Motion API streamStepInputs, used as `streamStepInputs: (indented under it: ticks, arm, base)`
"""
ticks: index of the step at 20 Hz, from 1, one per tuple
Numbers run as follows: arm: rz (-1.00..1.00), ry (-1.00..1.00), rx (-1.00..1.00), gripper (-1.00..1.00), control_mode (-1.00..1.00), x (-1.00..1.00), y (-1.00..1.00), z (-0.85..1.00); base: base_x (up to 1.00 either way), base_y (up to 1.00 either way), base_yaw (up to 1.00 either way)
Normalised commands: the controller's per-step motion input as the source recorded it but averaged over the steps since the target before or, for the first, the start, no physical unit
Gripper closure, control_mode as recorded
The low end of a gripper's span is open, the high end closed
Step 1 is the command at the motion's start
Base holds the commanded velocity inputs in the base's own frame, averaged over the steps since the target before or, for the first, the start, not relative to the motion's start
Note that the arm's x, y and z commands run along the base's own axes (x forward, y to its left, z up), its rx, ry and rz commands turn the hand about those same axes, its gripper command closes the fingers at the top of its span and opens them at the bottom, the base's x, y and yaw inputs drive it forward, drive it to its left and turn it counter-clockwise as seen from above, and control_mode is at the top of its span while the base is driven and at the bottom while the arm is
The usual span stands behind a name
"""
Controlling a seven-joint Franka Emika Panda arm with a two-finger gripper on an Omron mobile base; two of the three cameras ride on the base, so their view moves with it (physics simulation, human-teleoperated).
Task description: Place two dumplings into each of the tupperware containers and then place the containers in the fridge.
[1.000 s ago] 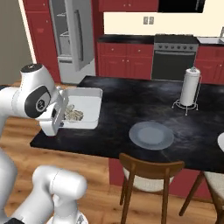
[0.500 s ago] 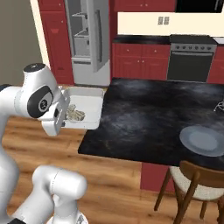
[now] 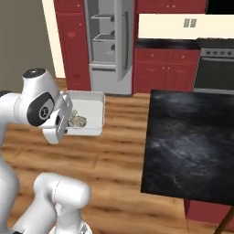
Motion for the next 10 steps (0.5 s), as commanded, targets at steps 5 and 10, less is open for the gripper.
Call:
streamStepInputs:
  ticks: [5,10]
  arm:
    - [0.00,0.00,0.00,1.00,1.00,0.00,0.00,0.00]
    - [0.00,0.00,0.00,1.00,1.00,0.00,0.00,0.00]
  base:
    - [1.00,1.00,-0.02]
    - [1.00,0.97,-0.06]
